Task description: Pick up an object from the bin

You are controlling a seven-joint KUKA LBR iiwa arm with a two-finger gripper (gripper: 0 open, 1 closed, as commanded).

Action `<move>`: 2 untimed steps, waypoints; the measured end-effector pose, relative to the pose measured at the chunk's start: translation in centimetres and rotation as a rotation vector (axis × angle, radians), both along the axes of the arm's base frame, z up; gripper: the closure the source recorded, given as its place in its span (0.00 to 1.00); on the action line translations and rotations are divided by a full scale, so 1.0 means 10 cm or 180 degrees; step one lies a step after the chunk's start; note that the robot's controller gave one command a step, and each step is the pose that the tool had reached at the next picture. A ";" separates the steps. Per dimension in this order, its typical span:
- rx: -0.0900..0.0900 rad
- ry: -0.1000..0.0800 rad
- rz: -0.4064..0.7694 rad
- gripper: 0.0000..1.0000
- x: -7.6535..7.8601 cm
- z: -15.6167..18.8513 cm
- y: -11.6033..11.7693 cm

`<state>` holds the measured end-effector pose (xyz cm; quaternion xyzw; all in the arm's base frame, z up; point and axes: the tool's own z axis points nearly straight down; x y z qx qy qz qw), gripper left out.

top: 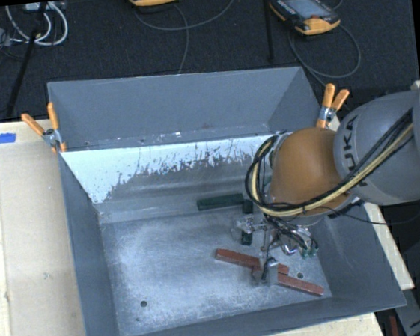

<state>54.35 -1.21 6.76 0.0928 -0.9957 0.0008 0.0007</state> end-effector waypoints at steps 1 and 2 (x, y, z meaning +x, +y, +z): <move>0.0009 -0.0009 0.0002 1.00 0.00 0.04 0.04; 0.0008 -0.0039 0.2037 1.00 -0.29 0.06 -0.18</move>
Offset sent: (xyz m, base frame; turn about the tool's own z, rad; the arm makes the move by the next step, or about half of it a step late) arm 0.0000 0.0000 0.0000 0.0000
